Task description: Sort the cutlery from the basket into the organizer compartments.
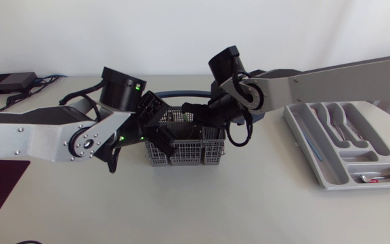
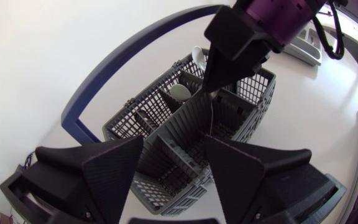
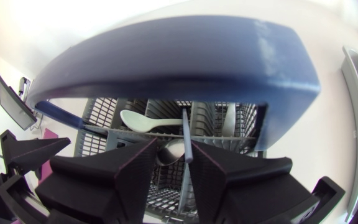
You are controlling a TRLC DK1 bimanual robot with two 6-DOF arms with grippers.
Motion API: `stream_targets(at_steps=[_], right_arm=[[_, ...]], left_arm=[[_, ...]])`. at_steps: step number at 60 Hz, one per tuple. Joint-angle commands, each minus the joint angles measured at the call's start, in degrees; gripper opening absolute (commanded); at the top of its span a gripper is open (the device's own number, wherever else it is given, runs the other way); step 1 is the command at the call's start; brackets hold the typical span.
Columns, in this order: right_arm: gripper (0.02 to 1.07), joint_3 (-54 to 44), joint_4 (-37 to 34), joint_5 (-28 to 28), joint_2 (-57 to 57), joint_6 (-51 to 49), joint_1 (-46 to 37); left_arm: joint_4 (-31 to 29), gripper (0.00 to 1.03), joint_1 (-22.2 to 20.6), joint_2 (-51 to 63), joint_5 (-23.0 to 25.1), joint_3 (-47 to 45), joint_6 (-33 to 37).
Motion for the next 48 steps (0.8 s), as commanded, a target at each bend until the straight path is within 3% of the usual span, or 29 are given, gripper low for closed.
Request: stream_targets(at_steps=[1,13,25,48], right_arm=[[0.33,-1.59,0.58,0.78,-0.43,1.92,-0.10],[0.32,-2.20,0.75,0.78,-0.69,2.45,-0.89],[0.23,-2.38,0.66,0.60,-0.52,2.62,-1.16],[0.15,-3.17,-0.83,-3.53,-2.10,1.66,-1.25]], left_arm=[[0.64,0.68,0.43,1.06,0.65,-1.48,0.76],[0.73,0.68,0.34,1.24,0.65,-1.40,0.76],[0.73,0.68,0.25,1.32,0.65,-1.31,0.68],[0.73,0.68,-0.10,1.24,0.65,-1.31,0.68]])
